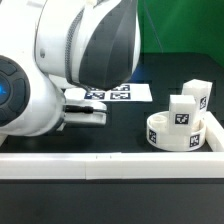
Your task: Assemble stool
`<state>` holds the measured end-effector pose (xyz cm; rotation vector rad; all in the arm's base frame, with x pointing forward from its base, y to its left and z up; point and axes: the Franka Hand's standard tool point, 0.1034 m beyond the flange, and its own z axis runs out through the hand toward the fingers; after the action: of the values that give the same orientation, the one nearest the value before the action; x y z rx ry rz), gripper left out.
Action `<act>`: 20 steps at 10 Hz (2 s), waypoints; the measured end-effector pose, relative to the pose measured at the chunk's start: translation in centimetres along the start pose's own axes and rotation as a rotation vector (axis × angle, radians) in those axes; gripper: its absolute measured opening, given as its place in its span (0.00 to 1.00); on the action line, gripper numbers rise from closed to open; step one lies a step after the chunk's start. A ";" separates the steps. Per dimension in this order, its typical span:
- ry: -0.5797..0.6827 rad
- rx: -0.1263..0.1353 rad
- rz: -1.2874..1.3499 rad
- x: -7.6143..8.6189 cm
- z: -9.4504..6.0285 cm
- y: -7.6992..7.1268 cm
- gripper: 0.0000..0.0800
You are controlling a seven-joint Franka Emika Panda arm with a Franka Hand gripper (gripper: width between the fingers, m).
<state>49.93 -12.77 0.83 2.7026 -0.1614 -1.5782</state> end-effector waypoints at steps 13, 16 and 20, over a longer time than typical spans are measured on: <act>0.172 -0.046 0.083 -5.1 -8.6 -7.7 0.42; 0.331 -0.010 0.092 -4.8 -9.2 -8.3 0.42; 0.648 0.089 0.160 -6.4 -11.4 -12.1 0.42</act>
Offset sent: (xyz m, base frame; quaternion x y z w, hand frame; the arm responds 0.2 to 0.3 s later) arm 0.0015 0.0090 0.0047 0.0067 0.0086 -0.0035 0.9999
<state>57.78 -0.62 11.33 3.0066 -0.4247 -0.6158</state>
